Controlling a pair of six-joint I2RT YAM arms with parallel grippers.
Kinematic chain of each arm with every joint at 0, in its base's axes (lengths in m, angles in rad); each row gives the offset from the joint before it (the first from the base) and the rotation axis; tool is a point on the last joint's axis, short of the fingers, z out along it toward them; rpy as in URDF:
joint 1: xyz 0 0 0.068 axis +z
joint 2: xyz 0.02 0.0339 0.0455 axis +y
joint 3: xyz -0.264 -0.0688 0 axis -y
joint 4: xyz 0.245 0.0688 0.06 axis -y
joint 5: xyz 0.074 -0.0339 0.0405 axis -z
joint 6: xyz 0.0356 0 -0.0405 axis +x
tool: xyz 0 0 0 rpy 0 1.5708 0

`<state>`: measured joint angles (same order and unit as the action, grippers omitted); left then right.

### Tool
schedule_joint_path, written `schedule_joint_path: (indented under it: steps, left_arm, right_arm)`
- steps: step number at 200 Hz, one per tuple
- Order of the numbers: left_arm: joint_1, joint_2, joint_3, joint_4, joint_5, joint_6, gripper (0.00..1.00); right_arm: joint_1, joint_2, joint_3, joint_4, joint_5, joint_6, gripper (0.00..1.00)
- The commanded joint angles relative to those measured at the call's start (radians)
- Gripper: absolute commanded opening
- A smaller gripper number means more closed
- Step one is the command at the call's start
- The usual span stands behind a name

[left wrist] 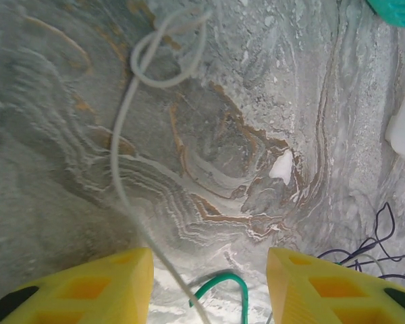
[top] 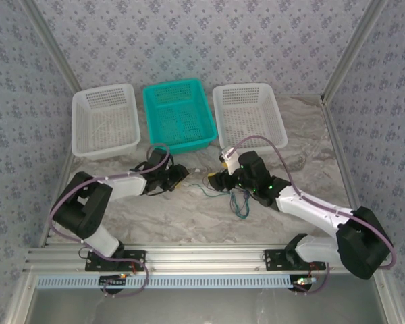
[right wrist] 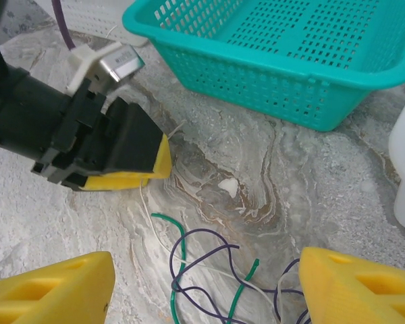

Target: Untangle the cables

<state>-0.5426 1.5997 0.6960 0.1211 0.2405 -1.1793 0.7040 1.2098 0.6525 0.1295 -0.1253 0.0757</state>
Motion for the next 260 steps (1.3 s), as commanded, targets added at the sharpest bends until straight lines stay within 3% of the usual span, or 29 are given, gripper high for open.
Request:
schedule_joint_path:
  steps: [1,26,54,128,191,209,238,260]
  left_arm:
    - [-0.003,0.031,0.040,0.041,0.015,-0.030,0.39]
    - [-0.003,0.052,0.042,0.044,0.022,-0.031,0.15]
    - [-0.003,0.029,0.039,0.037,0.015,-0.023,0.00]
    - [-0.023,-0.084,0.128,-0.044,0.027,0.144,0.00]
    - [-0.040,-0.162,0.272,-0.110,0.076,0.320,0.00]
    - [-0.039,-0.181,0.318,-0.131,0.105,0.341,0.00]
    - [-0.037,-0.226,0.365,-0.161,0.111,0.369,0.00]
    - [-0.030,-0.252,0.401,-0.183,0.117,0.383,0.00]
  right_arm:
    - [0.005,-0.036,-0.007,-0.029,0.031,0.018,0.75]
    - [0.008,-0.047,-0.011,-0.041,0.039,0.014,0.75]
    - [0.010,-0.043,-0.022,-0.039,0.048,0.013,0.75]
    - [0.118,0.152,-0.007,0.056,0.125,-0.143,0.85]
    - [0.093,0.419,0.084,0.168,0.205,-0.185,0.87]
    - [0.063,0.467,0.100,0.164,0.169,-0.160,0.77]
    - [0.048,0.509,0.089,0.160,0.135,-0.131,0.47]
    - [0.045,0.514,0.068,0.156,0.099,-0.106,0.37]
